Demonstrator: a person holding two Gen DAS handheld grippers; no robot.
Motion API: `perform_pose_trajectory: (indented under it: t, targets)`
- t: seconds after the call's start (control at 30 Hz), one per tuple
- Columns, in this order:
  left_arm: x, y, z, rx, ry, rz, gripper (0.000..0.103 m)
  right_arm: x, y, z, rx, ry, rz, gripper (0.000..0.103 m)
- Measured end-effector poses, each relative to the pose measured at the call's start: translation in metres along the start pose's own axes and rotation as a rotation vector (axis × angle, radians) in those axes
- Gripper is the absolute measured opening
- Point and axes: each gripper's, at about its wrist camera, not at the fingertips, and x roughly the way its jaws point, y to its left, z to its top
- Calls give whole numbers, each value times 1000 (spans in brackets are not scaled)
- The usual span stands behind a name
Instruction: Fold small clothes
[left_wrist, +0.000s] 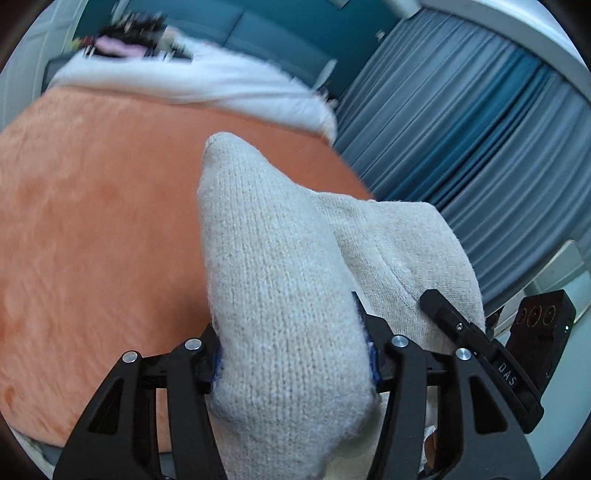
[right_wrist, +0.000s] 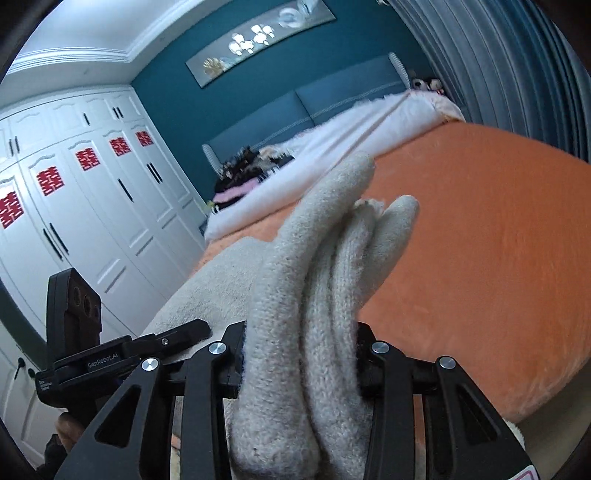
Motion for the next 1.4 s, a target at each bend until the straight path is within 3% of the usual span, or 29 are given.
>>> perform_pose_trajectory:
  t: [0.23,0.4,0.47,0.53,0.63,0.7,0.8,0.87,1.03,1.13,1.23,1.3,1.33,1.37,1.4]
  targets:
    - [-113,-16,64,121,-231,-42,53,-26,85,64,-105,-174,177,37]
    - [-136,13,90,133,-274,66,58,32,102,72,-67,-115,244,44]
    - [-122,44,90,120,-245,134,66,81,92,54,-39,-30,199,56]
    - [-90,88,74,82,-175,233,78,140,72,19,-43,85,65,63]
    - [-30,169,25,-44,6,395,76,202,29,-56,-33,306,-176,62]
    - [-12,211,-23,-146,96,464,70,203,6,-99,24,388,-175,61]
    - [-18,241,-66,-287,105,399,71,186,-12,-138,74,440,-163,61]
    - [-25,251,-74,-367,84,351,75,187,-18,-140,59,461,-172,63]
    - [-14,276,-30,-437,-11,266,94,221,-21,-98,158,409,-128,78]
    - [10,304,-17,-479,-2,261,96,264,-3,-86,157,448,-90,85]
    - [34,332,-12,-546,33,287,95,314,6,-97,137,539,-100,85]
    - [47,348,-14,-595,58,257,81,344,8,-116,144,617,-109,85]
    - [50,349,-15,-598,59,244,78,356,10,-126,140,647,-84,65]
    - [49,345,-13,-586,51,256,68,360,17,-127,116,653,-57,49]
    - [48,336,-7,-550,49,266,58,356,25,-119,80,620,-66,40]
